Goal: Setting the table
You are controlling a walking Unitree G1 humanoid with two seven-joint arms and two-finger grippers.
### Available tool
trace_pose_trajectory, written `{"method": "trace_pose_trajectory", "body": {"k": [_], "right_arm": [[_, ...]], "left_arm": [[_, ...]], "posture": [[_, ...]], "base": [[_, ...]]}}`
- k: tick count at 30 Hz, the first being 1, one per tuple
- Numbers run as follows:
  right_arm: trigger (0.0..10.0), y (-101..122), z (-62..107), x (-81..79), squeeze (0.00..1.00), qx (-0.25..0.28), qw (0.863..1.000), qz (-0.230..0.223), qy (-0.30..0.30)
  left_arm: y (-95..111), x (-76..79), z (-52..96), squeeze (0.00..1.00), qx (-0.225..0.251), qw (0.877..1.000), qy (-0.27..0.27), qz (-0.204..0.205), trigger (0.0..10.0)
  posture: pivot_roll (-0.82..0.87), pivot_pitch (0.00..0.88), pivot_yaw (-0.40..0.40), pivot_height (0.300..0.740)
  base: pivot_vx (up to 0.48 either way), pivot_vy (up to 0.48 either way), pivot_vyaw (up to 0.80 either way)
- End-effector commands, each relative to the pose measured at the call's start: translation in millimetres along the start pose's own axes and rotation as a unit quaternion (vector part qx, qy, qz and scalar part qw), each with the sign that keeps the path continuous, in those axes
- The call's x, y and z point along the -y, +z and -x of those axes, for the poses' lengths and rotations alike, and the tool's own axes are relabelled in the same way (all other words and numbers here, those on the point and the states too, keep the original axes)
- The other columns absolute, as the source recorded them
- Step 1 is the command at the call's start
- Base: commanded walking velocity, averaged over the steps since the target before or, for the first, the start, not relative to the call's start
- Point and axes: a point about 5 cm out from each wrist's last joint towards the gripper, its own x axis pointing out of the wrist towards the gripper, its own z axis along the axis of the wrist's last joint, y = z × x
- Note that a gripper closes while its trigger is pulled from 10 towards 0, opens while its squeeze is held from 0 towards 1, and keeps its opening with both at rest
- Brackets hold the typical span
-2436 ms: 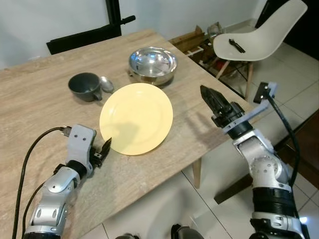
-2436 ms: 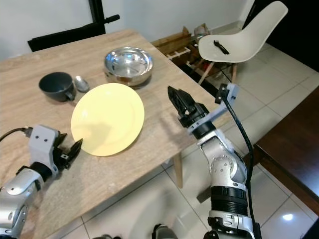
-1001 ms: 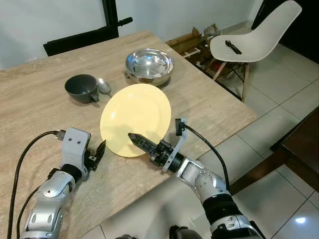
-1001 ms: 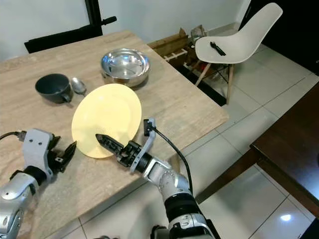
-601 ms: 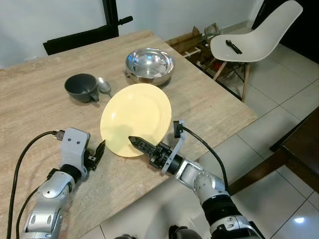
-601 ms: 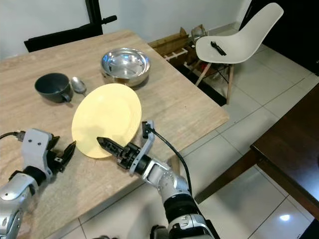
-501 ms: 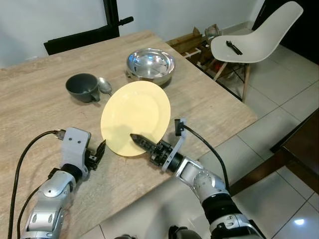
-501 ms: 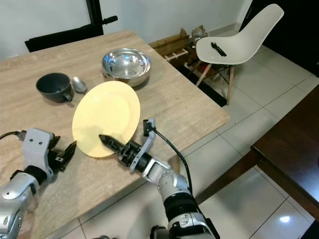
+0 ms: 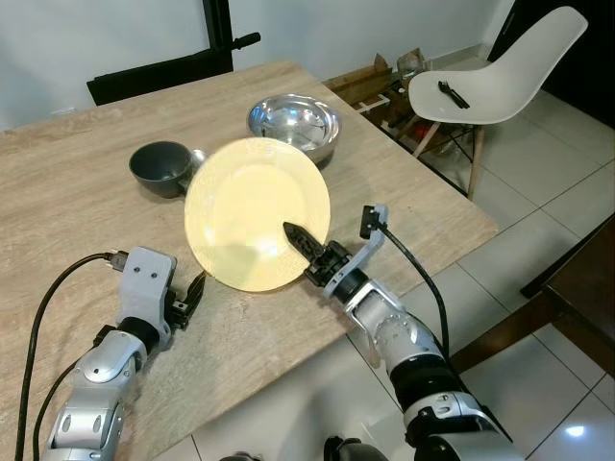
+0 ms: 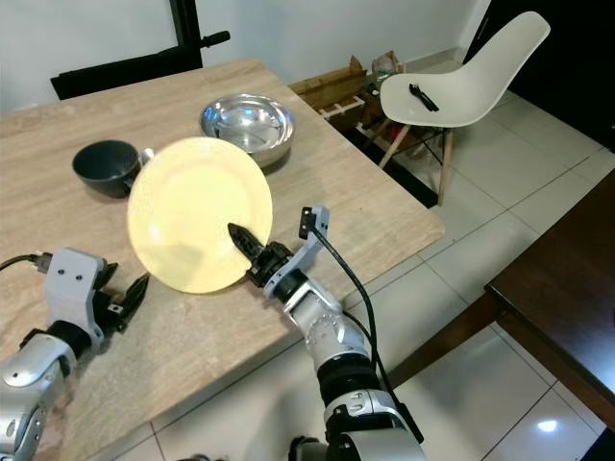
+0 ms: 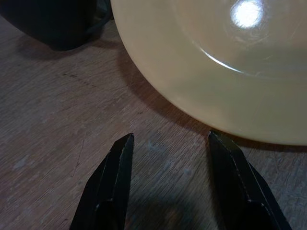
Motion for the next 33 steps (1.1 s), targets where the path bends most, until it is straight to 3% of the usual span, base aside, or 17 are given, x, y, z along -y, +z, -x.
{"method": "trace_pose_trajectory", "body": {"k": [1, 7, 10, 12, 13, 14, 17, 18, 19, 20, 23, 25, 28, 33], "right_arm": [[0.0, -43.2, -13.7, -17.1, 0.00, -0.027, 0.997, -0.075, 0.001], [0.0, -43.2, -12.1, -17.6, 0.00, -0.026, 0.996, -0.079, 0.012], [0.0, -38.6, -10.3, -17.8, 0.00, -0.016, 0.997, -0.077, 0.017], [0.0, -29.8, -5.8, -18.0, 0.00, 0.001, 0.997, -0.074, 0.022], [0.0, -29.8, -5.8, -18.0, 0.00, 0.001, 0.997, -0.074, 0.022], [0.0, -20.3, 0.8, -19.0, 0.00, 0.014, 0.998, -0.058, 0.029], [0.0, -8.9, 10.1, -19.3, 0.00, 0.029, 0.999, -0.029, 0.023], [7.6, -3.5, 15.6, -19.3, 0.00, 0.035, 0.999, -0.009, 0.015], [7.6, -3.5, 15.6, -19.3, 0.00, 0.035, 0.999, -0.009, 0.015], [10.0, -0.2, 19.3, -19.4, 0.00, 0.040, 0.999, 0.004, 0.010], [10.0, 22.4, 38.3, -23.4, 0.00, 0.089, 0.995, 0.051, -0.018], [10.0, 34.3, 47.7, -26.2, 0.00, 0.117, 0.989, 0.080, -0.038], [10.0, 50.0, 57.3, -29.4, 0.00, 0.150, 0.979, 0.121, -0.067], [10.0, 83.3, 79.6, -42.0, 0.00, 0.205, 0.944, 0.226, -0.128]], "left_arm": [[-31.2, 5.2, 8.1, 0.00, -0.076, 0.997, -0.006, 0.008, 10.0], [-32.1, 4.7, 6.4, 0.00, -0.077, 0.997, -0.007, 0.007, 10.0], [-21.5, 4.6, 2.2, 0.00, -0.058, 0.998, -0.009, 0.012, 10.0], [5.3, 6.6, -3.6, 0.00, -0.012, 0.999, -0.026, 0.026, 10.0], [5.3, 6.6, -3.6, 0.00, -0.012, 0.999, -0.026, 0.026, 10.0], [41.9, 10.6, -7.5, 0.00, 0.050, 0.996, -0.059, 0.041, 10.0], [84.0, 14.3, -10.2, 0.00, 0.115, 0.988, -0.096, 0.048, 10.0], [102.8, 15.6, -11.6, 0.00, 0.142, 0.982, -0.111, 0.055, 10.0], [102.8, 15.6, -11.6, 0.00, 0.142, 0.982, -0.111, 0.055, 10.0], [114.9, 16.8, -12.0, 0.00, 0.159, 0.978, -0.122, 0.059, 10.0], [153.0, 18.8, -17.6, 0.00, 0.213, 0.964, -0.137, 0.085, 10.0], [165.8, 18.6, -20.5, 0.00, 0.230, 0.958, -0.138, 0.104, 10.0], [168.6, 20.1, -24.4, 0.00, 0.229, 0.958, -0.135, 0.103, 10.0], [152.7, 19.8, -37.4, 0.00, 0.180, 0.975, -0.102, 0.081, 10.0]], "posture": [[0.01, 0.098, 0.002, 0.740], [0.00, 0.089, 0.007, 0.740], [0.00, 0.089, 0.007, 0.740], [0.01, 0.085, 0.009, 0.740], [0.01, 0.085, 0.009, 0.740], [0.00, 0.079, 0.012, 0.740], [0.00, 0.074, 0.017, 0.740], [0.00, 0.074, 0.017, 0.740], [0.00, 0.074, 0.017, 0.740], [-0.01, 0.068, 0.025, 0.740], [-0.02, 0.062, 0.044, 0.740], [-0.04, 0.057, 0.064, 0.740], [-0.06, 0.052, 0.080, 0.740], [-0.10, 0.042, 0.109, 0.740]], "base": [[0.000, 0.000, 0.00], [0.000, 0.000, 0.00], [0.000, 0.000, 0.00], [0.000, 0.000, 0.00], [0.000, 0.000, 0.00], [0.000, 0.000, 0.00], [0.000, 0.000, 0.00], [0.000, 0.000, 0.00], [0.000, 0.000, 0.00], [0.000, 0.000, 0.00], [0.000, 0.000, 0.00], [0.000, 0.000, 0.00], [0.000, 0.000, 0.00], [0.000, 0.000, 0.00]]}}
